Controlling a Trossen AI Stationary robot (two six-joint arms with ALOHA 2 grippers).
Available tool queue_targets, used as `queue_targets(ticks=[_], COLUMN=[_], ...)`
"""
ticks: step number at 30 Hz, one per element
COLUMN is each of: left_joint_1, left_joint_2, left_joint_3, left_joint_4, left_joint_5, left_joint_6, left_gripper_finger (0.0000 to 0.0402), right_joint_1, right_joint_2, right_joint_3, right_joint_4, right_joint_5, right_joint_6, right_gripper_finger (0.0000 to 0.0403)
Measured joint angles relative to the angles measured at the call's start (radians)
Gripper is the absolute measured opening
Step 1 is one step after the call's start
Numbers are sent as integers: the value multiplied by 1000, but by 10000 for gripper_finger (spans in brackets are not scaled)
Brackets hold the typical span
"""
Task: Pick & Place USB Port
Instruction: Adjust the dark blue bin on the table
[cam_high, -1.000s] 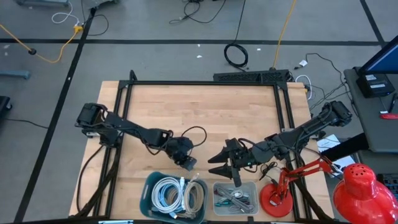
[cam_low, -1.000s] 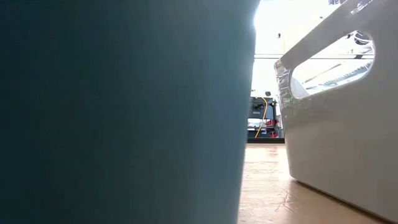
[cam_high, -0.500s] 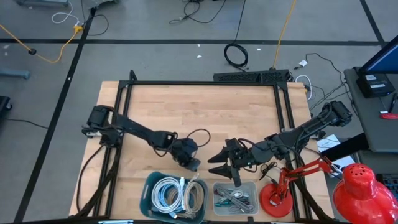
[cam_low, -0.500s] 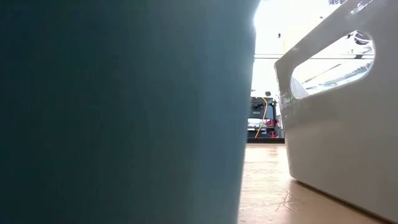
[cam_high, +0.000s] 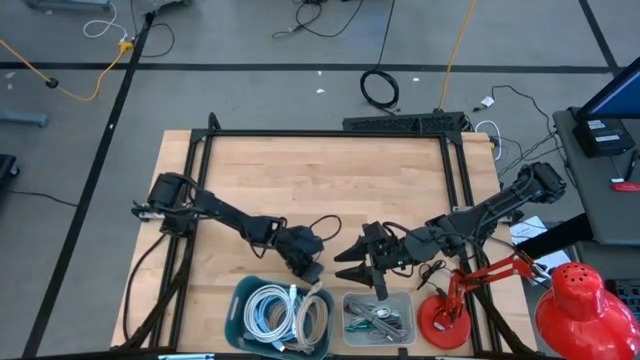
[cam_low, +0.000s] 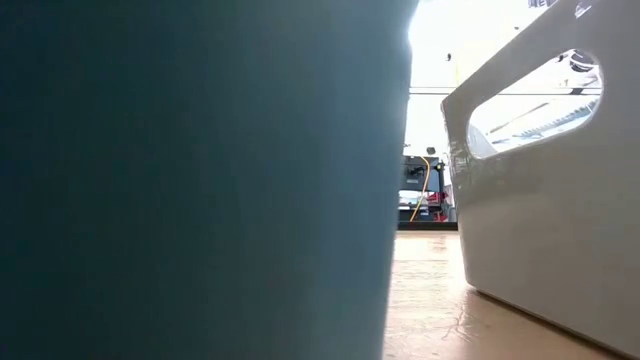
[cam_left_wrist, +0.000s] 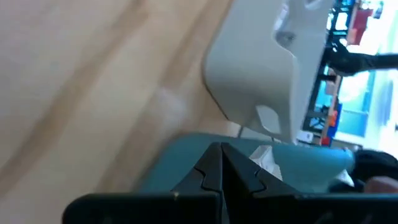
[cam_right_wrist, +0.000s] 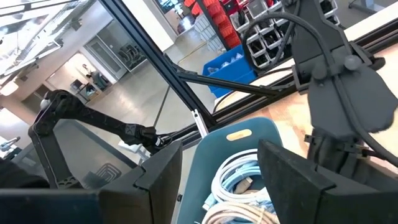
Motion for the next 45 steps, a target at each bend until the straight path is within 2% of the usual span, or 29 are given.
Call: queue_targets(ticks=[11,17,22,24,29,34,45], left_joint_1=[-67,-92,-95,-94,-83,-74,-155], left_joint_2=[-12,-24,-87,-124,-226,-271,-274], left_joint_3=[0,0,-1,-1,1,0,0], left_joint_4=[3,-1,-26,-45,-217,-370,-332], left_joint_5=[54,37,-1,-15,-71,-106,-103], left_joint_6=[7,4,21,35,86,120,71], left_gripper_finger=[0,0,0,0,0,0,0], right_joint_1=[0,0,0,0,-1,-1,-1], right_joint_2=[0,0,0,0,0,0,0], right_joint_3=[0,0,0,0,0,0,0], right_joint_4=[0,0,0,0,1,1,1], right_joint_5=[0,0,0,0,2,3,4], right_joint_6=[17,19,27,27,27,27,31], right_gripper_finger=[201,201,201,201,201,201,201])
